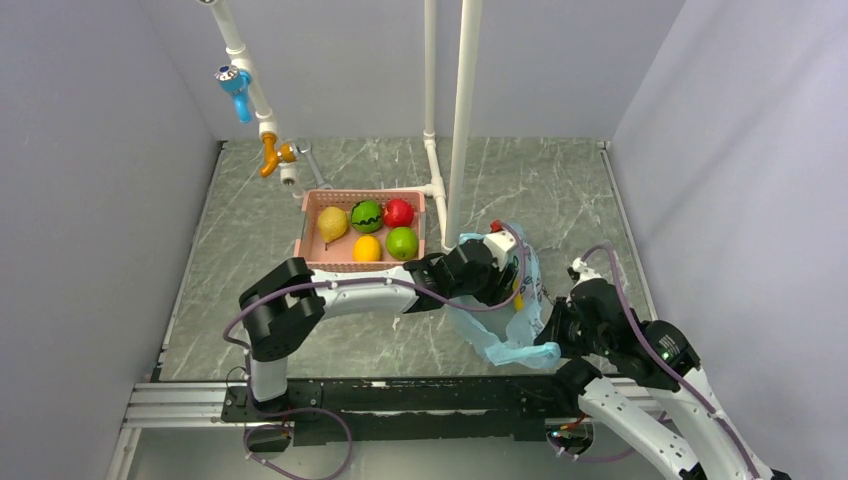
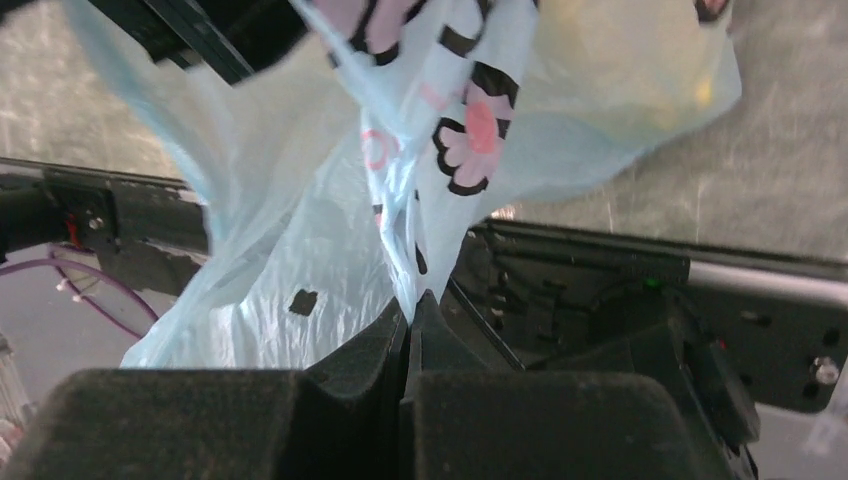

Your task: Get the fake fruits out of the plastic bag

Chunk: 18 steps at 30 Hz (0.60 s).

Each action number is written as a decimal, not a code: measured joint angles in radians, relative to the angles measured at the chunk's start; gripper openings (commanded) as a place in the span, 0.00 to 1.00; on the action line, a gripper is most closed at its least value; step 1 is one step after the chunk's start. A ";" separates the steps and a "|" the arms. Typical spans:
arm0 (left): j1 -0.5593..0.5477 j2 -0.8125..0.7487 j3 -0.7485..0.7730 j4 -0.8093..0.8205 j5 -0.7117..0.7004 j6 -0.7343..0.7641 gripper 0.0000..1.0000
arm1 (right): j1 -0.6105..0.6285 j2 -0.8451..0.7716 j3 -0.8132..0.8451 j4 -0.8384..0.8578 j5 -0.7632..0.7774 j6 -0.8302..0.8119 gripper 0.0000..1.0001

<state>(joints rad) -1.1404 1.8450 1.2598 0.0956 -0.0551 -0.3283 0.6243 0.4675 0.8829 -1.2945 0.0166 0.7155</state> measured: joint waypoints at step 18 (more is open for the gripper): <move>0.057 0.166 0.111 0.031 -0.098 -0.016 0.80 | 0.000 -0.083 -0.024 -0.095 -0.024 0.099 0.00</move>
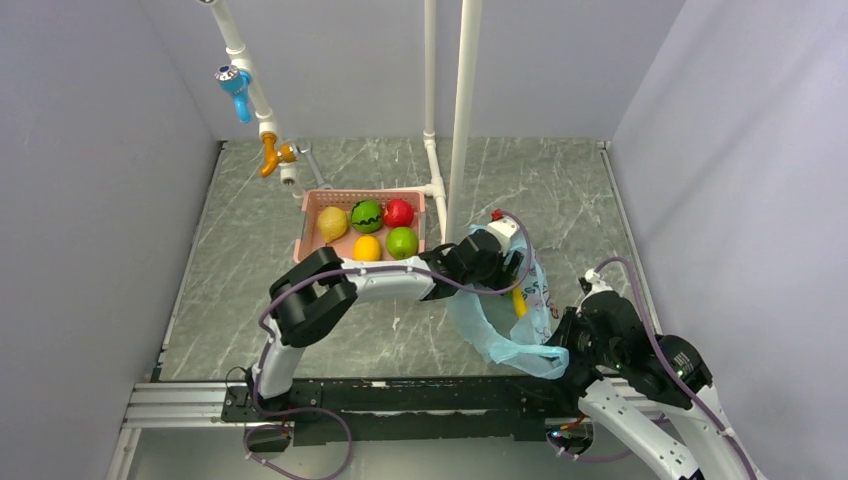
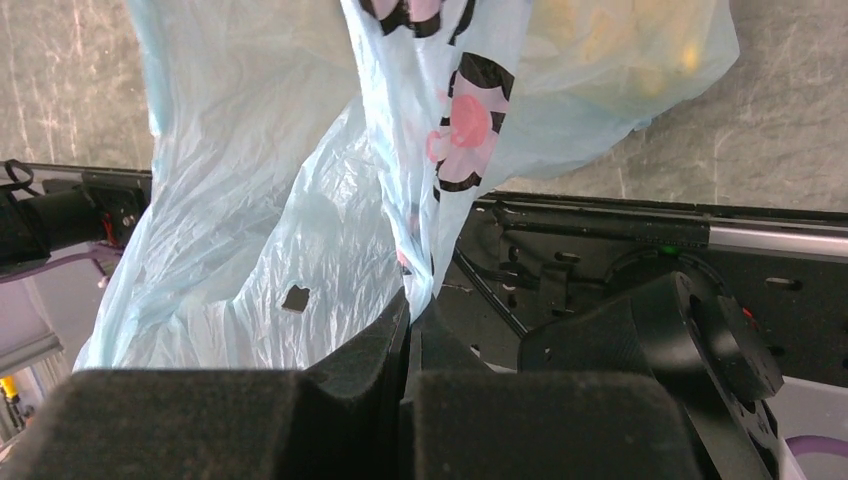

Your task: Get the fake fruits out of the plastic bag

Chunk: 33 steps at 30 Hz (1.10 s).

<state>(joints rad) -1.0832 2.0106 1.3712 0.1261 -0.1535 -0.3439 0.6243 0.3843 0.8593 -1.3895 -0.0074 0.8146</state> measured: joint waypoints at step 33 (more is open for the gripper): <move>-0.008 0.229 0.266 -0.066 -0.097 0.008 0.98 | 0.000 0.095 0.135 0.124 0.035 -0.117 0.00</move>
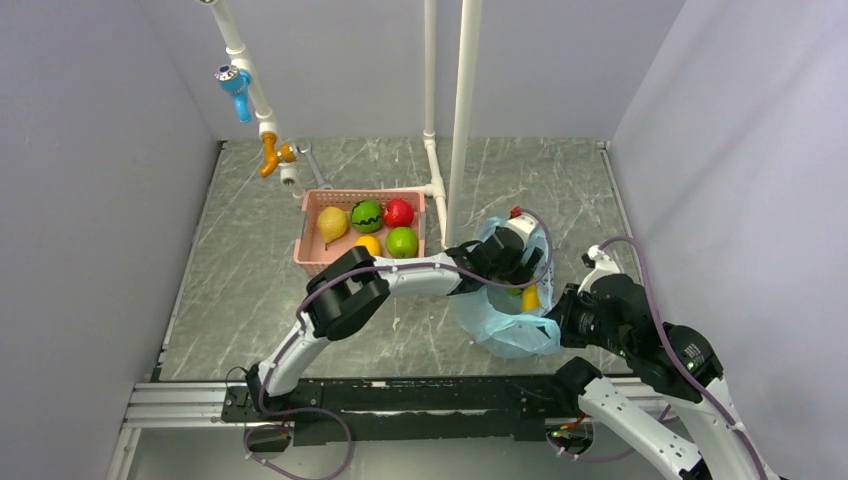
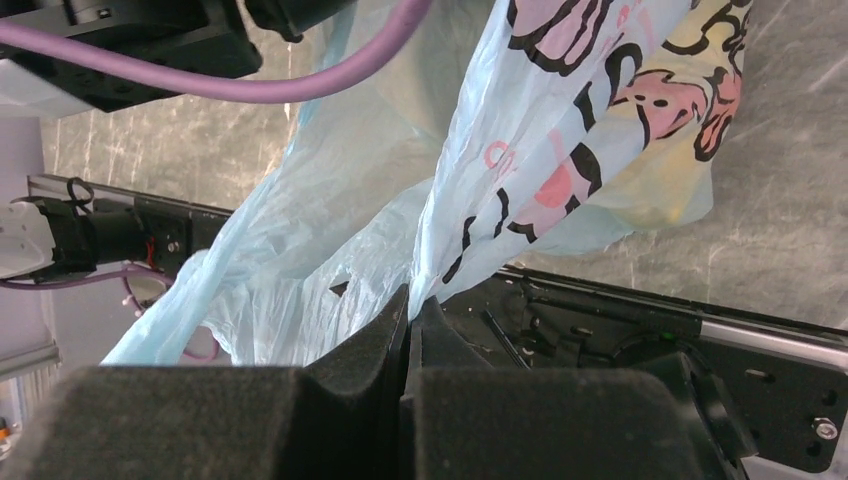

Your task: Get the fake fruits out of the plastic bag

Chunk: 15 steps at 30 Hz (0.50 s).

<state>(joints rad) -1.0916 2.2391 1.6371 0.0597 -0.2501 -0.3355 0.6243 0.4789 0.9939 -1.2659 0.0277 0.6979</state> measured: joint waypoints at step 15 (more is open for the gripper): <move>0.000 0.060 0.059 -0.049 0.006 -0.024 0.51 | 0.000 -0.005 0.028 0.011 0.035 -0.018 0.00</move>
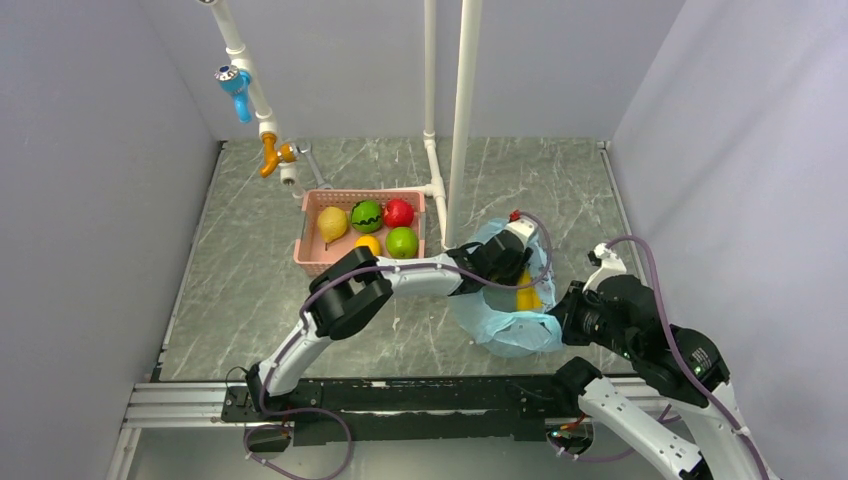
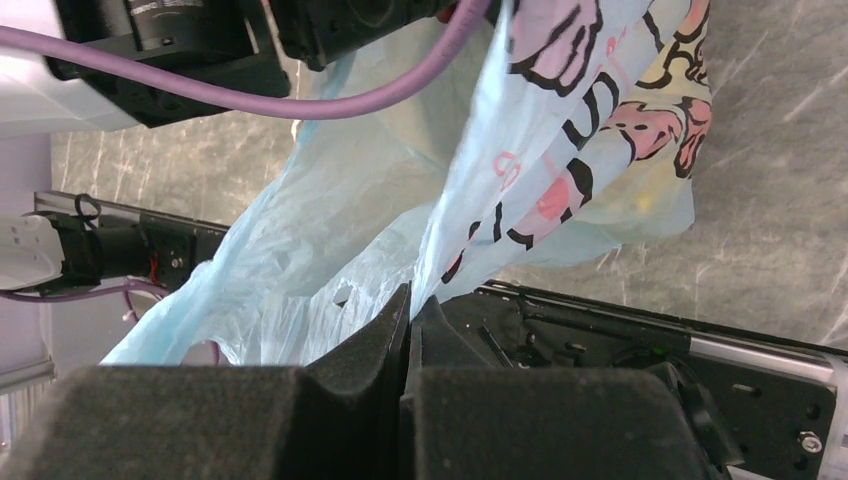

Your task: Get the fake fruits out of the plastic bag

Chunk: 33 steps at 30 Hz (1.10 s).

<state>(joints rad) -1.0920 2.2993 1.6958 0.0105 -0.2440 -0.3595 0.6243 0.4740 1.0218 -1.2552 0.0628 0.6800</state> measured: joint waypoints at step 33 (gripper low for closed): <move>0.015 -0.643 -0.351 -0.178 0.419 0.042 0.34 | 0.000 -0.006 -0.078 0.099 0.043 -0.047 0.00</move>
<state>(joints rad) -1.0767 1.6562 1.3449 -0.1677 0.1749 -0.3172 0.6243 0.4675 0.9440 -1.1564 0.1059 0.6334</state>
